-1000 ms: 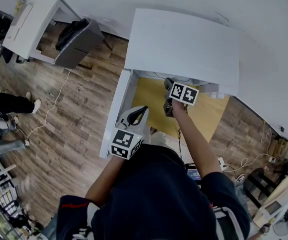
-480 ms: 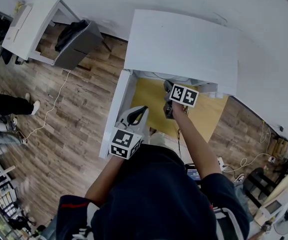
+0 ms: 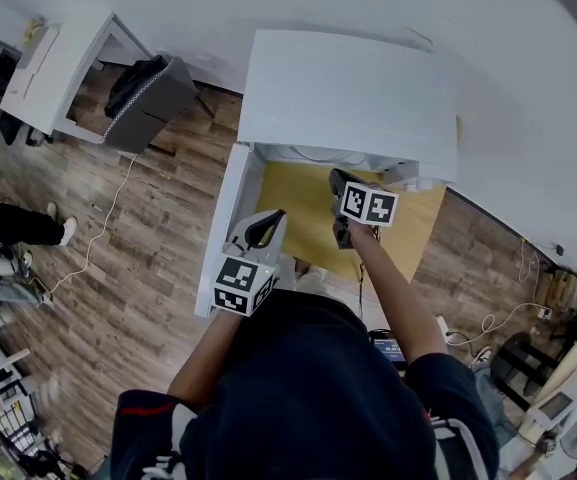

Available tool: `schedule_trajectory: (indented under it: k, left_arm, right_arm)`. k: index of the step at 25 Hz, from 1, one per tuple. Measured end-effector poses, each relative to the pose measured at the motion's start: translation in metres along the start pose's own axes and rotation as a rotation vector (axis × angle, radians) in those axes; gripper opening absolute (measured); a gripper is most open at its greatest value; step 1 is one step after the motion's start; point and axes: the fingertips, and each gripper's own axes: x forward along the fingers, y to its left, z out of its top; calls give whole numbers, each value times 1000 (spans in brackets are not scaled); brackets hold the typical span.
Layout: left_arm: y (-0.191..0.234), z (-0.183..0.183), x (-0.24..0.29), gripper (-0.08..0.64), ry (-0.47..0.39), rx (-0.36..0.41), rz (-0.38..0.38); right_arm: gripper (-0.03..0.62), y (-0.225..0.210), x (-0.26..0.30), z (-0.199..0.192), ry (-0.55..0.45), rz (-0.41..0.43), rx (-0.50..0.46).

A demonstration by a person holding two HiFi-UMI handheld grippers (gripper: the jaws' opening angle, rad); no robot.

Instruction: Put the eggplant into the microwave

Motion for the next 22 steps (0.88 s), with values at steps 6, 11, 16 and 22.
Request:
schedule_trajectory:
  k: [6,11,16,22]
  left_arm:
    - [-9,12,1,17,-30,18,-8]
    - [-14,27,-2,17,-56,42,-17]
    - [-17,45,-4,17,-96,68,-14]
    - [-15,69,-14,17,-155,99,4]
  right_arm:
    - [14,27,-41,18,-85,79,-109]
    - [12,59,-85,32,-147,130,-219]
    - [12,83,-124,49,-227,159,-342]
    - [12,109,-166,76,-358,176,-398]
